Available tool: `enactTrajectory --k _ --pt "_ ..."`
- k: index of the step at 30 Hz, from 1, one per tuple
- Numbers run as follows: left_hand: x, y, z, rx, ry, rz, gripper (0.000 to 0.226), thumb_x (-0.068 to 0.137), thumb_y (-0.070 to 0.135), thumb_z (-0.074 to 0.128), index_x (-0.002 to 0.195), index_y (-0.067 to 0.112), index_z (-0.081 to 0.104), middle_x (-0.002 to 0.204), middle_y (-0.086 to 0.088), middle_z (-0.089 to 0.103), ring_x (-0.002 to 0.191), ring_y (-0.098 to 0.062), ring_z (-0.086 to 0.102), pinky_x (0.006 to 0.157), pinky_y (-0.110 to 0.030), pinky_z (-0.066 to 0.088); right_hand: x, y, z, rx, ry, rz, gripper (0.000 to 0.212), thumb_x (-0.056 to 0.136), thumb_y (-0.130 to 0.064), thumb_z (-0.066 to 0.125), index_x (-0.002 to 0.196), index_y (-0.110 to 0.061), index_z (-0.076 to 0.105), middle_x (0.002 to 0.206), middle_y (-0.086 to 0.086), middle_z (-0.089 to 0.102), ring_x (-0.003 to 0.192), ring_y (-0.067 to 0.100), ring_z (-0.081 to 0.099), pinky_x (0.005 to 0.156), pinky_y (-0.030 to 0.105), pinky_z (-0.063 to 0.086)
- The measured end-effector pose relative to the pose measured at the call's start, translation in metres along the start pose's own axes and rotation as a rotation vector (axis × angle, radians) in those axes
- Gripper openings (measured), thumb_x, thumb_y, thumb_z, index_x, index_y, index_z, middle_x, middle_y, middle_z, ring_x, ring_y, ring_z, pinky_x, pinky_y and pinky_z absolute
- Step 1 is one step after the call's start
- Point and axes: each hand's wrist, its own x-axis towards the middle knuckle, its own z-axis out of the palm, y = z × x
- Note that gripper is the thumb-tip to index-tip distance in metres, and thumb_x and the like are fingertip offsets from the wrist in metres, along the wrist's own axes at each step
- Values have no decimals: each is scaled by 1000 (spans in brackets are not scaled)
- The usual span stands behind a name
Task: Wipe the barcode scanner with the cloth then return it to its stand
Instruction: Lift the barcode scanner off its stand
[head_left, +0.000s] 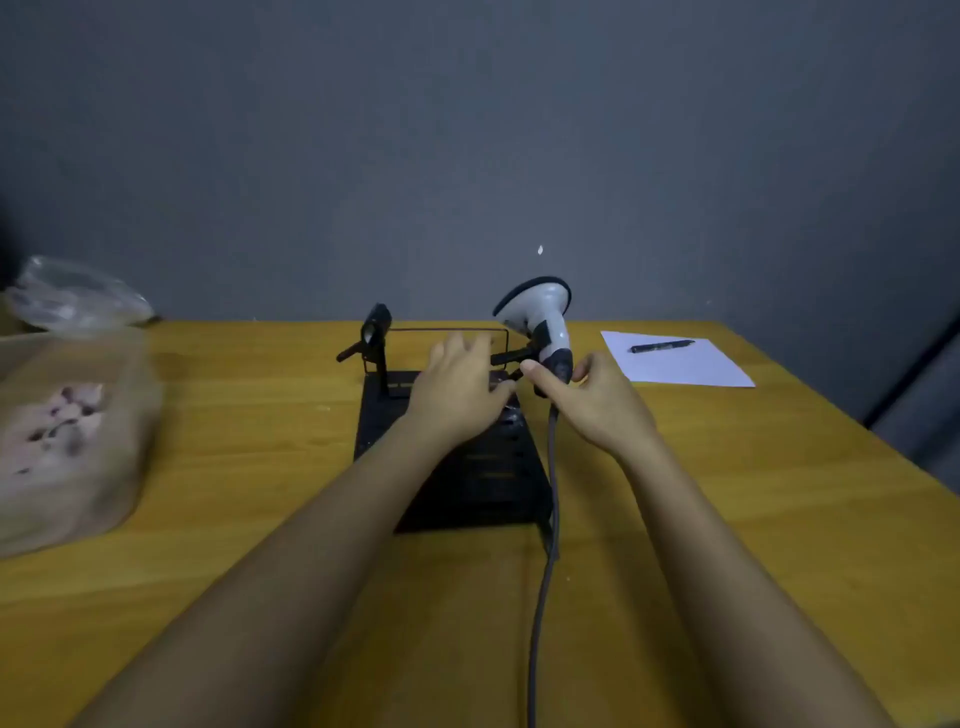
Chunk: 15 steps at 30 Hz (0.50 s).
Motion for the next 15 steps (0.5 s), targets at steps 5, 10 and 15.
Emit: enactTrajectory --k 5,10,15 --pt "27 -5 15 103 2 1 57 87 54 51 122 9 45 121 -13 51 114 -30 47 79 -38 44 4 6 10 -106 57 -47 55 79 -72 46 70 -18 50 62 -3 53 59 18 53 50 30 36" --pt "35 -5 28 275 52 38 52 87 56 48 107 8 51 106 -12 56 101 -29 53 63 -34 35 9 4 13 -93 70 -71 51 83 -66 48 62 -19 51 56 -3 52 55 18 53 48 29 33" --pt "44 1 32 370 64 23 47 88 58 46 88 11 49 82 -6 50 78 -24 50 56 -30 32 9 2 15 -58 89 -69 49 86 -58 51 55 -20 45 51 -3 48 53 19 49 48 29 31"
